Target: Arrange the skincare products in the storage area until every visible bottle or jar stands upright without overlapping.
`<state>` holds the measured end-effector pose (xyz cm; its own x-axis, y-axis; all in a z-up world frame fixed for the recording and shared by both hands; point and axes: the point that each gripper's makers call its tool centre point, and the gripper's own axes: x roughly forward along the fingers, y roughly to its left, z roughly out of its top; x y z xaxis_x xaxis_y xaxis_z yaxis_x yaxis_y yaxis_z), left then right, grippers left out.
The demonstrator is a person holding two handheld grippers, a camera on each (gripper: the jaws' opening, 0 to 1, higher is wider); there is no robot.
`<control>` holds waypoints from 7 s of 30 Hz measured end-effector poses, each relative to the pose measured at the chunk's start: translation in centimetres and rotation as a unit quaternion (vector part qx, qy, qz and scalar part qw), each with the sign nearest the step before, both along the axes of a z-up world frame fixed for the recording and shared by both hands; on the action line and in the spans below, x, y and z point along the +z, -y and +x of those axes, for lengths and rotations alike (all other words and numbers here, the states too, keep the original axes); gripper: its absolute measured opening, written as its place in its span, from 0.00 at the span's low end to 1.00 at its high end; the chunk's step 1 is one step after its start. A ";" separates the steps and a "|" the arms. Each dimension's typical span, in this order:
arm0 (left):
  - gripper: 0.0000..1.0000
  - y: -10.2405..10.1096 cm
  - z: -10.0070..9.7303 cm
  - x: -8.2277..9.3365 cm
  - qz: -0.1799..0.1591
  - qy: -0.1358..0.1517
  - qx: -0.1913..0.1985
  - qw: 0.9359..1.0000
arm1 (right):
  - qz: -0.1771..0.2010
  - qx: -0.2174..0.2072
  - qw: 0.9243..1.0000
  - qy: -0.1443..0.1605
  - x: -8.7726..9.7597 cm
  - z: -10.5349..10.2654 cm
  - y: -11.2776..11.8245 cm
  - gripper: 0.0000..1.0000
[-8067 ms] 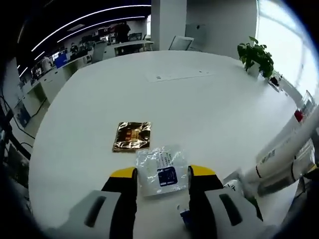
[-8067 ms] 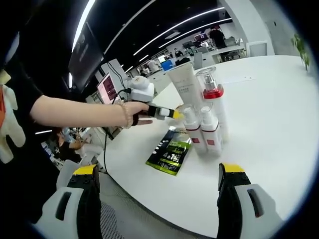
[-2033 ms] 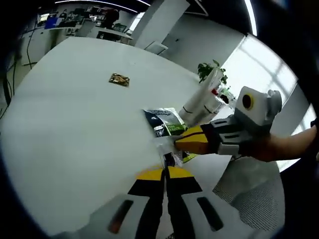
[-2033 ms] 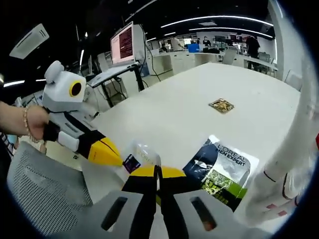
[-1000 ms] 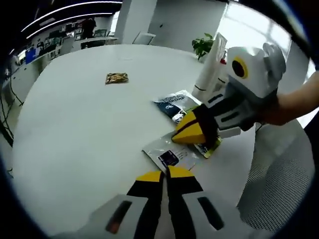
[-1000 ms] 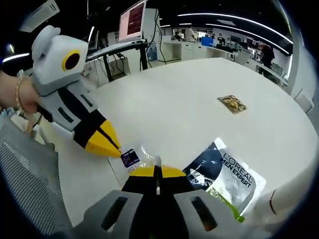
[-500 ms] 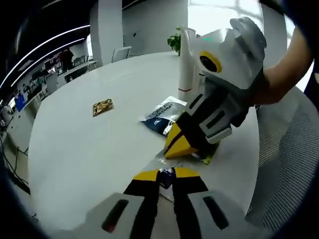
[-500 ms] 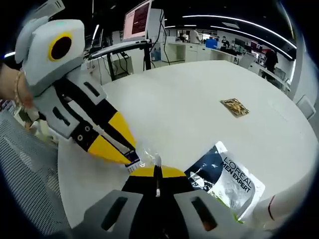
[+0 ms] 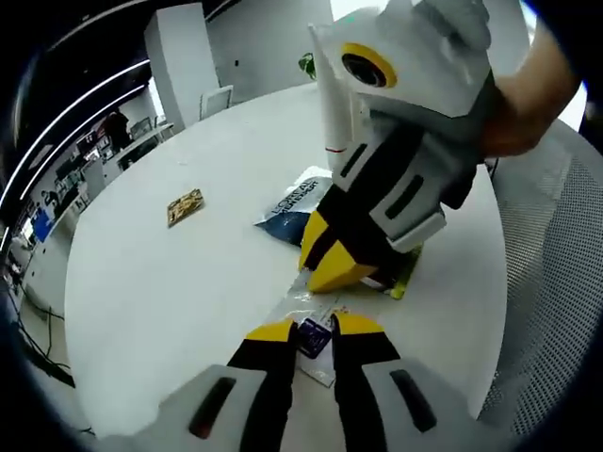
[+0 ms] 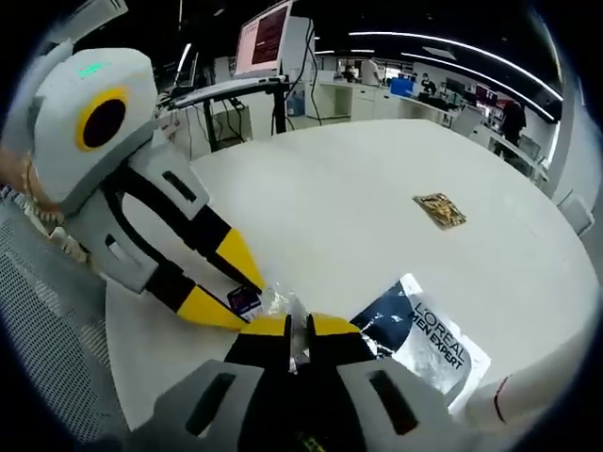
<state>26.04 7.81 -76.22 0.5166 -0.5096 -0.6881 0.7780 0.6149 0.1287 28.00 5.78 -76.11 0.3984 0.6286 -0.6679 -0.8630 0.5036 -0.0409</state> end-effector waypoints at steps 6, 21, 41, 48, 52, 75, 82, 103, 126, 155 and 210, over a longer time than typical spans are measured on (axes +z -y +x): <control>0.15 0.1 0.0 0.1 0.002 0.002 0.001 1.000 | 0.014 0.004 1.000 0.015 1.3 -0.1 -0.1 0.16; 0.18 0.3 0.6 1.2 -0.004 0.001 0.010 1.000 | 0.023 -0.012 0.999 0.021 2.6 -1.5 1.7 0.20; 0.44 -0.1 -1.4 2.5 -0.011 -0.010 0.034 0.999 | 0.078 -0.018 0.997 -0.006 4.9 -5.1 3.5 0.50; 0.56 -0.2 -2.6 3.1 -0.027 -0.024 0.055 0.998 | 0.080 -0.024 0.996 -0.011 5.1 -6.8 5.1 0.59; 0.60 -0.2 -3.0 3.6 -0.041 -0.030 0.070 0.996 | 0.088 -0.030 0.996 -0.016 5.4 -7.7 6.1 0.67; 0.78 -1.5 -6.2 6.1 -0.114 -0.055 0.164 0.978 | 0.103 -0.137 0.985 -0.036 7.5 -9.3 14.7 0.94; 0.81 -2.0 -6.5 7.6 -0.127 -0.052 0.178 0.974 | 0.115 -0.168 0.979 -0.025 8.7 -9.3 17.3 0.95; 0.85 -2.7 -7.8 7.4 -0.116 -0.065 0.195 0.972 | 0.125 -0.192 0.973 -0.018 8.8 -8.9 19.1 0.93; 0.86 -1.7 -3.3 7.5 -0.073 -0.060 0.148 0.985 | 0.127 -0.200 0.971 -0.034 8.4 -9.0 19.2 0.93; 0.86 0.4 9.4 6.5 -0.014 -0.055 0.083 0.995 | 0.110 -0.215 0.969 -0.043 7.4 -8.8 20.1 0.92; 0.74 2.4 24.9 -0.3 0.051 -0.096 0.073 0.991 | 0.099 -0.254 0.959 -0.076 6.0 -8.7 21.2 0.91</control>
<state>50.90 5.39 -76.53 0.4351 -0.3610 -0.8248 0.6974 0.7145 0.0551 19.28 -15.43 -70.09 0.5933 0.5001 -0.6308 -0.4933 0.8451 0.2061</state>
